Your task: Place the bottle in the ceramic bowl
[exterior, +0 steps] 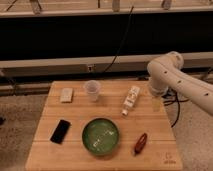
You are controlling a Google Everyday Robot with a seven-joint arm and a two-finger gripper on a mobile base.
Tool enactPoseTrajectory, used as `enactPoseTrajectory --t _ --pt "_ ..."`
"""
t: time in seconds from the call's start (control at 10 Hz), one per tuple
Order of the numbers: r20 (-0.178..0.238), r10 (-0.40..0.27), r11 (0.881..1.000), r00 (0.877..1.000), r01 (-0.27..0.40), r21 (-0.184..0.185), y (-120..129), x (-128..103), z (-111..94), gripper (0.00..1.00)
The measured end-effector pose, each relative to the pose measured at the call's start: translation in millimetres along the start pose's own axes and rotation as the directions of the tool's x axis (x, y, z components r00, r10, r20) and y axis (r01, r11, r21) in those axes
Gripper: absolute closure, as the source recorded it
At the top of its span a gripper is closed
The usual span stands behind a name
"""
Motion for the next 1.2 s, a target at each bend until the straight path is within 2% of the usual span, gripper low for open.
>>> enactPoseTrajectory --t 0.3,0.6,0.9,1.1,1.2 --pt "0.018 -0.044 0.999 0.999 0.044 0.009 -18.0 -15.9 7.2 0.2" --pt "0.011 -0.083 0.996 0.996 0.083 0.011 -23.2 -18.7 14.5 0.2" --pt "0.008 -0.153 0.988 0.988 0.152 0.024 -41.8 -40.0 21.7 0.2" --pt "-0.006 -0.18 0.984 0.984 0.18 0.018 -43.3 -36.4 25.9 0.2" --pt "-0.003 -0.21 0.977 0.978 0.21 0.022 -51.6 -46.1 27.2 0.2"
